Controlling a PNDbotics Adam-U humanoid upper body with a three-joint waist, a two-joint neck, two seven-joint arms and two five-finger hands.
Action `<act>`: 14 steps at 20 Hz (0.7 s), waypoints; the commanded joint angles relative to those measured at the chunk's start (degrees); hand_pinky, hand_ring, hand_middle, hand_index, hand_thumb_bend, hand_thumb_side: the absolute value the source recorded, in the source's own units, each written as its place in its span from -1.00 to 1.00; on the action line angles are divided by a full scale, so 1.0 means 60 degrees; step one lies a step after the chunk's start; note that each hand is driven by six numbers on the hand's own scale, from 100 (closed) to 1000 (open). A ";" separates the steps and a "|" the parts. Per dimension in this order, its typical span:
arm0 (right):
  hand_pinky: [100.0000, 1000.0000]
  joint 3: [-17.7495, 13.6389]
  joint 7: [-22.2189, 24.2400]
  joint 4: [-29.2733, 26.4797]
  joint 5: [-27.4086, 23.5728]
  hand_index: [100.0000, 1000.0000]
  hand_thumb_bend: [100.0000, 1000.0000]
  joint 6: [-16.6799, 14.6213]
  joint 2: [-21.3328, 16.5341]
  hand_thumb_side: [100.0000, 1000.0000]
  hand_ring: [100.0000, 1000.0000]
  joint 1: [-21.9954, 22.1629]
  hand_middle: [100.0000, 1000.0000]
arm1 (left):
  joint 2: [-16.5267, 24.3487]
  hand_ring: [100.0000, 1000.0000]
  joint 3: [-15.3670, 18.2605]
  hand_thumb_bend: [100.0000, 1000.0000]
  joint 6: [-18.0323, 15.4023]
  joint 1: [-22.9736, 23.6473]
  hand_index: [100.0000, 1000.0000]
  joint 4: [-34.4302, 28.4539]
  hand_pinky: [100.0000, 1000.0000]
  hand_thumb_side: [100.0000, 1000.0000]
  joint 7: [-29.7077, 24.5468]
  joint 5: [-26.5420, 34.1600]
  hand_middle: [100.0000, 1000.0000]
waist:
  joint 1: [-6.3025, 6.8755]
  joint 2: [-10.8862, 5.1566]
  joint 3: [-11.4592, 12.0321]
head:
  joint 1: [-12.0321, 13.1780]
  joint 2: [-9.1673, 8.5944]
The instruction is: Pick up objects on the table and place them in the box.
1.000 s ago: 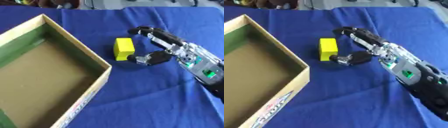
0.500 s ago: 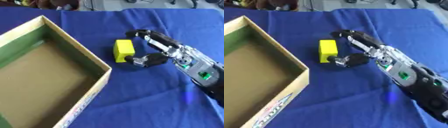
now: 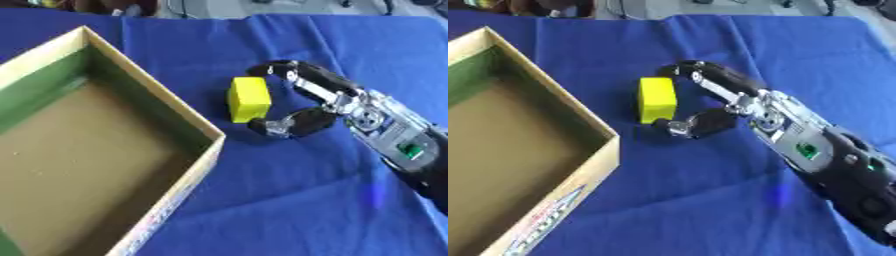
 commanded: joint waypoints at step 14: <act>0.70 0.0117 -0.0525 -0.0285 0.0468 0.39 -0.52 0.0499 -0.0059 -0.07 0.57 -0.0264 -0.07 | -0.0073 -0.55 0.0027 -1.00 0.0080 -0.0044 -0.11 -0.0128 -0.87 0.72 -0.0082 0.0012 -0.11 | -0.0125 0.0032 0.0091 | -0.0043 -0.0272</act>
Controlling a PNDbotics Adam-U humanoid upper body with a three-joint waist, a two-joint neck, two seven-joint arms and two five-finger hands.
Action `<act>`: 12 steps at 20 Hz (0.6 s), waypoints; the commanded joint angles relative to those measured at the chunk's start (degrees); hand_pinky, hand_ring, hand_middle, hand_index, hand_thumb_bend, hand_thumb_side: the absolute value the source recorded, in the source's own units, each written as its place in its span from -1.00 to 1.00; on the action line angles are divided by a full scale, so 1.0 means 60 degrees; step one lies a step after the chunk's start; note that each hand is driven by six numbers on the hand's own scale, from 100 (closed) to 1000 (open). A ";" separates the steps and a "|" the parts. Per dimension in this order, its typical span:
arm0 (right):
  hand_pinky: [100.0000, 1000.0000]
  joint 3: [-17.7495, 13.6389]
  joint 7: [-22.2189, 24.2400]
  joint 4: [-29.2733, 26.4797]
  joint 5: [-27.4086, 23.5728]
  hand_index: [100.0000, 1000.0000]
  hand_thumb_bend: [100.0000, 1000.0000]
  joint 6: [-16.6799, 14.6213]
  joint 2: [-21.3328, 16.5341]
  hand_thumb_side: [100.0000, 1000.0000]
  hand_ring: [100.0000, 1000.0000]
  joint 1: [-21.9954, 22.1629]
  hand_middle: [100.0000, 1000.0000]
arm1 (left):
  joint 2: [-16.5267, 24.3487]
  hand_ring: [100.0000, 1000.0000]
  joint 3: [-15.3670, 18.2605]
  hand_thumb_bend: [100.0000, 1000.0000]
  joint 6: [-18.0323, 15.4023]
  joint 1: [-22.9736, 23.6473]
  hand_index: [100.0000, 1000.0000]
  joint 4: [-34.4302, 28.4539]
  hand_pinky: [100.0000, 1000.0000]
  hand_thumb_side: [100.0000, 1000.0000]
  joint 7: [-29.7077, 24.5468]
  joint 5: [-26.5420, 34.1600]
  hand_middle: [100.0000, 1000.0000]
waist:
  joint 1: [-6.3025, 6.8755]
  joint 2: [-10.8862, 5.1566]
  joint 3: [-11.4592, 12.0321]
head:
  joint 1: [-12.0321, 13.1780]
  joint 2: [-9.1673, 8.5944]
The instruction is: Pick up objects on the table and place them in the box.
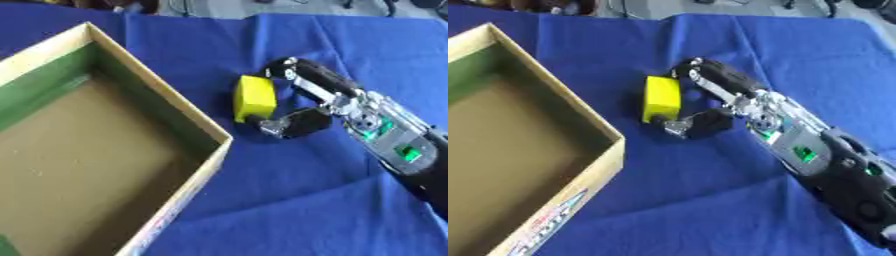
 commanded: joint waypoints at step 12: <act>0.59 0.0097 -0.0835 -0.0316 -0.0099 0.18 -1.00 0.0369 -0.0060 -0.21 0.45 0.0017 -0.28 | 0.0018 -0.55 0.0055 -1.00 0.0080 -0.0024 -0.10 -0.0128 -0.86 0.74 -0.0089 -0.0033 -0.11 | -0.0031 -0.0246 -0.0083 | 0.0014 -0.0010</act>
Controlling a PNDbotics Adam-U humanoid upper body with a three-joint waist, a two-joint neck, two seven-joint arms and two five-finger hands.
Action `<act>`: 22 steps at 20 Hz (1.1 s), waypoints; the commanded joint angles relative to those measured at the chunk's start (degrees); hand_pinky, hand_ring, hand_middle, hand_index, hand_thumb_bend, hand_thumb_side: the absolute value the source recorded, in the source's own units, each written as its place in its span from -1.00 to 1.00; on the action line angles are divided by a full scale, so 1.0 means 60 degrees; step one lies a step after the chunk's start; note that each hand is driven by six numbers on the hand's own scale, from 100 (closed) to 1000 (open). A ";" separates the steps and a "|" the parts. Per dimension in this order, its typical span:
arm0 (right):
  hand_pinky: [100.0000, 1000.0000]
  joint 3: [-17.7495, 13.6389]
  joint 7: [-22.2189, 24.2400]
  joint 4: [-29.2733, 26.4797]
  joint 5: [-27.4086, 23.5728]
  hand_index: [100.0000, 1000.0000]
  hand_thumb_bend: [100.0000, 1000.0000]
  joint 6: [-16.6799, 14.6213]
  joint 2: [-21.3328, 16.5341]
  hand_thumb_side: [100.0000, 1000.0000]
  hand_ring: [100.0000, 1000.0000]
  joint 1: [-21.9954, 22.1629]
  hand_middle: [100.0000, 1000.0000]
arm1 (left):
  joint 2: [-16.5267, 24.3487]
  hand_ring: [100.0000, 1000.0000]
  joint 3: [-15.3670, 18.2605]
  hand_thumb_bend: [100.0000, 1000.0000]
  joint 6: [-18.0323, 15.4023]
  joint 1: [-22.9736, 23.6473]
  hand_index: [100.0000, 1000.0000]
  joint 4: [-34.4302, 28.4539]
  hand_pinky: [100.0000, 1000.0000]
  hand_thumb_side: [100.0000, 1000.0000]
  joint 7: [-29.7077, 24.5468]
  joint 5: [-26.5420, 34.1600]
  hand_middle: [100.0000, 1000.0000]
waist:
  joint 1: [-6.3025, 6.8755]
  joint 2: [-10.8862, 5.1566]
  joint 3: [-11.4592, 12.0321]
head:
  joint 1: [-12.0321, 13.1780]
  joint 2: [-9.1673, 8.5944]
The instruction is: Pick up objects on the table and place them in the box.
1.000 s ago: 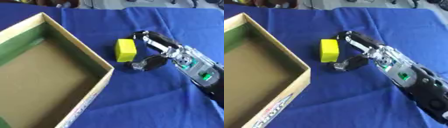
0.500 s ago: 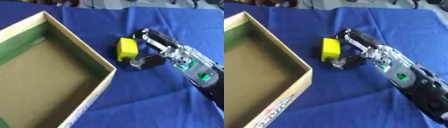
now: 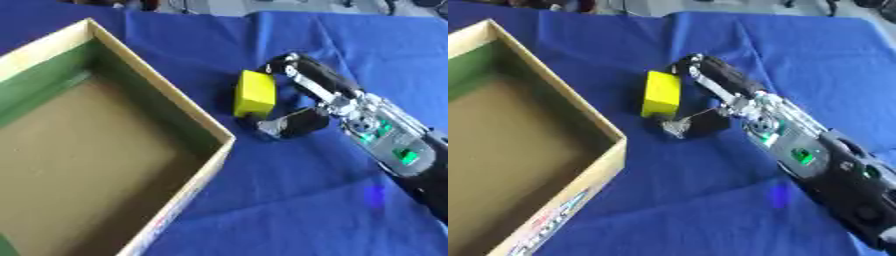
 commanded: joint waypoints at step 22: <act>0.49 -0.0201 -0.2222 -0.1411 -0.1883 0.05 -1.00 0.0414 -0.0539 -0.06 0.40 0.0525 -0.18 | 0.0236 -0.52 0.0103 -1.00 0.0281 0.0108 -0.08 -0.0128 -0.82 0.75 -0.0028 0.0163 -0.10 | 0.0020 -0.1452 -0.0363 | 0.0197 0.0787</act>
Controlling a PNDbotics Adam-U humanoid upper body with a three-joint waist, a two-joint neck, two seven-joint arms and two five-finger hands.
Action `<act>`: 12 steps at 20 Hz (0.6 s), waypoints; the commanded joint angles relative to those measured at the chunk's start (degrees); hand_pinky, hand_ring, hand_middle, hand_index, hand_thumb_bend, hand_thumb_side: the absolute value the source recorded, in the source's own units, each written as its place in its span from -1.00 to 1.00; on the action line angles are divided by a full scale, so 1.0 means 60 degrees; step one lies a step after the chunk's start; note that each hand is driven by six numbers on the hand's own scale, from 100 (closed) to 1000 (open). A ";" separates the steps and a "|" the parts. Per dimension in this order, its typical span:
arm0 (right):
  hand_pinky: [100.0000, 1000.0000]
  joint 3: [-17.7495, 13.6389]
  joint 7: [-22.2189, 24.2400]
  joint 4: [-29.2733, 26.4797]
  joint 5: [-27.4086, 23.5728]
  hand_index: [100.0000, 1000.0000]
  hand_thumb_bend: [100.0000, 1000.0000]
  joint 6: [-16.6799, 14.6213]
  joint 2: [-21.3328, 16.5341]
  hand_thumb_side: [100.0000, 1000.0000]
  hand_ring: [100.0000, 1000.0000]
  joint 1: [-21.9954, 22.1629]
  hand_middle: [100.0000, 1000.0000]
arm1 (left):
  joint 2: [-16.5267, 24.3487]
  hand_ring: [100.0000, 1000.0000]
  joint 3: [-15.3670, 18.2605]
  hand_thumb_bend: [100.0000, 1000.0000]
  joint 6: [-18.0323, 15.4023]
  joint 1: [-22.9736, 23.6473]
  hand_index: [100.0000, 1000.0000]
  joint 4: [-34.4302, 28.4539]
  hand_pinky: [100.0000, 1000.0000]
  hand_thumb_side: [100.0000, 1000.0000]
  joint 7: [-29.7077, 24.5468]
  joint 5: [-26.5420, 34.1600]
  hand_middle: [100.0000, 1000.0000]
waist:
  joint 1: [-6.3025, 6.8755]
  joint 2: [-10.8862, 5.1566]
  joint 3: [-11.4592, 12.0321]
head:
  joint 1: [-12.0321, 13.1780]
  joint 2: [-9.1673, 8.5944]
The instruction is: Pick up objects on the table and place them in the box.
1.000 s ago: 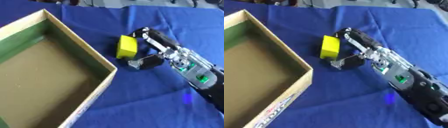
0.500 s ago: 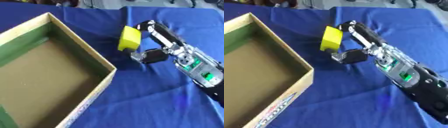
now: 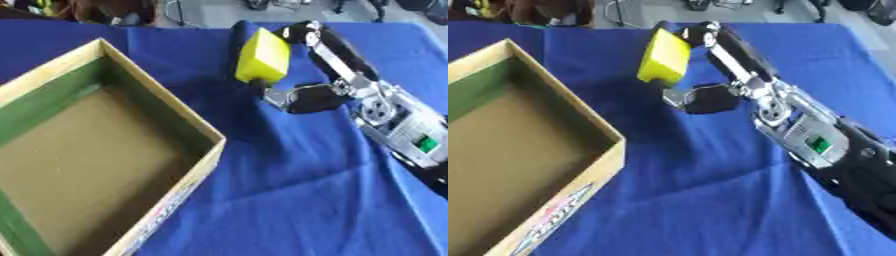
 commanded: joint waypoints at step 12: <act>0.46 0.0098 -0.0159 -0.0406 -0.0391 -0.07 -1.00 -0.0243 -0.0534 -0.07 0.38 -0.0253 -0.27 | 0.0184 -0.52 0.0079 -1.00 0.0100 0.0019 -0.08 -0.0128 -0.82 0.75 -0.0031 0.0100 -0.10 | 0.0051 -0.0473 0.0003 | -0.0193 0.0184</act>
